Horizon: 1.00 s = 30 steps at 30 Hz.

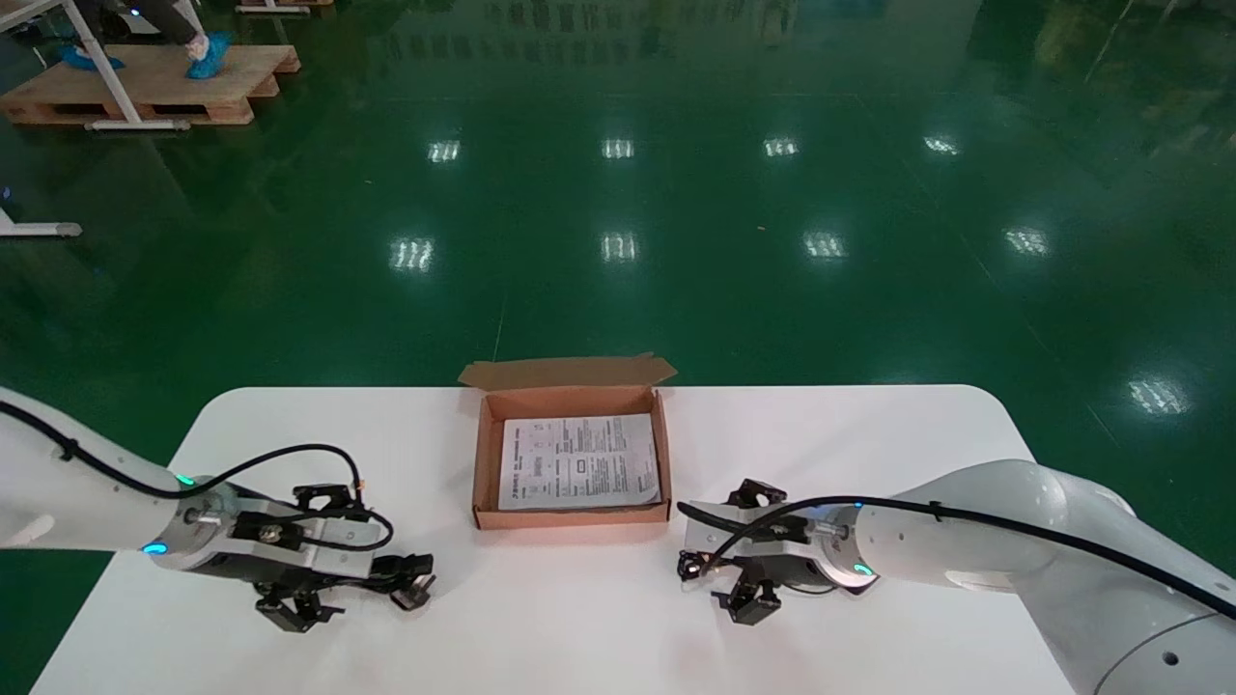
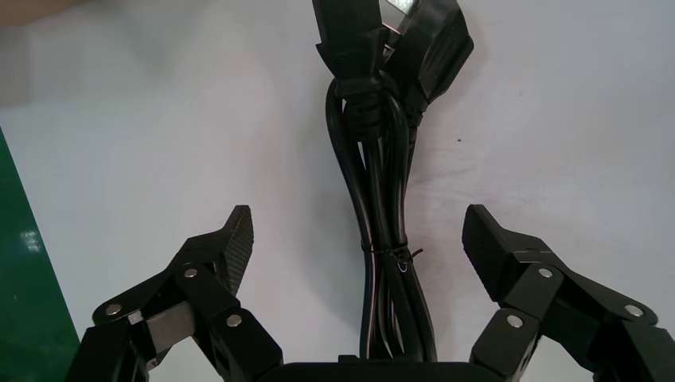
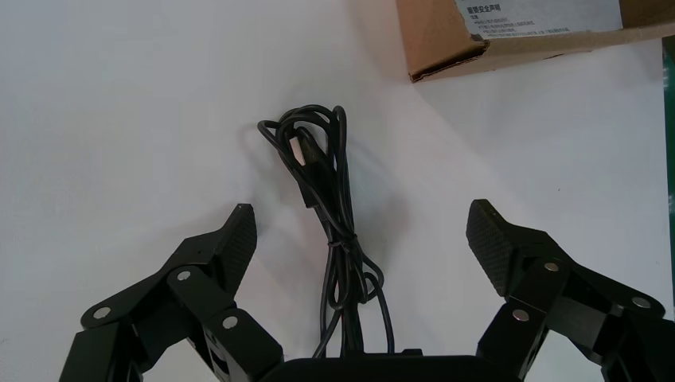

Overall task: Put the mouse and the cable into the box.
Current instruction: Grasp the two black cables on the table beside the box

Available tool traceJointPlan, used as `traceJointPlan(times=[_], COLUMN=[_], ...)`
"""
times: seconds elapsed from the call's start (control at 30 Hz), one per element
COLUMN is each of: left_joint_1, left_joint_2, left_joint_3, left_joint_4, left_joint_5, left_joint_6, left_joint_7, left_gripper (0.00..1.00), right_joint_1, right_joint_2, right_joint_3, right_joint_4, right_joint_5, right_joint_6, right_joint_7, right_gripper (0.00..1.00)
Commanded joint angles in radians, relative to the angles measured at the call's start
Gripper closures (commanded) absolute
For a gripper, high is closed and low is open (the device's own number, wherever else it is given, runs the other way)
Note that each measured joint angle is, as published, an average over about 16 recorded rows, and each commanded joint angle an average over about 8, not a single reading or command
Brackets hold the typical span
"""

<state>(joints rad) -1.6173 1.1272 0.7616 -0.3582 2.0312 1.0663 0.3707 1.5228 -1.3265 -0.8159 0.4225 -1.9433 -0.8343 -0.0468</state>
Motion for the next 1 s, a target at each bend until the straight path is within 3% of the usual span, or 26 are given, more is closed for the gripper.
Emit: traceJointPlan(times=[0.03, 1.0], left_joint_1=[0.000, -0.001], left_joint_2=[0.000, -0.002], left_joint_3=[-0.001, -0.004], left_joint_4=[0.000, -0.001], left_joint_5=[-0.002, -0.007], left_joint_6=[0.000, 0.000], left_joint_7=[-0.001, -0.003], left_gripper=[1.00, 1.00], right_joint_1=[0.000, 0.000], right_joint_2=[0.000, 0.000], right_joint_3=[0.000, 0.001], right_joint_4=[0.000, -0.001], right_joint_5=[0.000, 0.000], right_joint_6=[0.000, 0.001], right_joint_7=[0.000, -0.001], right_gripper=[1.00, 1.00])
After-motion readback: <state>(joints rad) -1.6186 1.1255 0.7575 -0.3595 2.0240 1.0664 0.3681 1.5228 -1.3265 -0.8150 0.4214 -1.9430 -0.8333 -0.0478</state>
